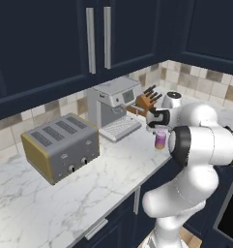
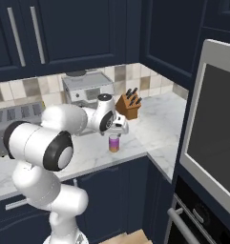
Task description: Four empty soda cans are scattered around the kitchen. Gather all the cans and cluster them next to the stove for recycling.
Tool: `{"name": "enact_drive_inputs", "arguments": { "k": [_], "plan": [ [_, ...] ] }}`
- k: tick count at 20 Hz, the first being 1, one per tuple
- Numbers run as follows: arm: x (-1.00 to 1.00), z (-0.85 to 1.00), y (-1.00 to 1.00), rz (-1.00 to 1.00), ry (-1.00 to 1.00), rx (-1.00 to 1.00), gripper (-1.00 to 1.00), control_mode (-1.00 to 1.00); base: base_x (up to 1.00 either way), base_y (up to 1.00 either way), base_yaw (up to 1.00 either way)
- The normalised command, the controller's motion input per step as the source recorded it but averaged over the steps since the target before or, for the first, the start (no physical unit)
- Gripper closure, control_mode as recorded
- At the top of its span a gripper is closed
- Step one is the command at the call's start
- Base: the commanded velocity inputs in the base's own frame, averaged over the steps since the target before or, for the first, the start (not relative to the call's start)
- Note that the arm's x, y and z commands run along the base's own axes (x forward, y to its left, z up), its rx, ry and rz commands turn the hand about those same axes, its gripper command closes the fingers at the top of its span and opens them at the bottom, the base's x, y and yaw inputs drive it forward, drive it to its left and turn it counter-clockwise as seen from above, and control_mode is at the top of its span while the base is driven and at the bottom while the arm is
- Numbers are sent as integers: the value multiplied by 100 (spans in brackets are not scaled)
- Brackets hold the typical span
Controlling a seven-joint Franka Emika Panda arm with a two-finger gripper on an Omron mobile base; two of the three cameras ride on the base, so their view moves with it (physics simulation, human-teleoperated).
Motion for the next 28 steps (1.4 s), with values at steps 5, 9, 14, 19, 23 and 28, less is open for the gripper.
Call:
{"name": "enact_drive_inputs", "arguments": {
  "k": [5, 9, 14, 19, 23, 28],
  "plan": [
    [24, -18, -9, 8, 8, 0, -100, -100, 0, 0, 0],
    [14, -17, -4, 7, 13, 0, -100, -100, 0, 0, 0],
    [3, -15, -3, 7, 8, 0, -100, -100, 0, 0, 0],
    [1, -17, -5, 6, 6, 0, -100, -100, 0, 0, 0],
    [0, -18, -2, 4, 4, 0, -100, -100, 0, 0, 0],
    [0, -16, 0, 1, 1, 0, -100, -100, 0, 0, 0]
  ]
}}
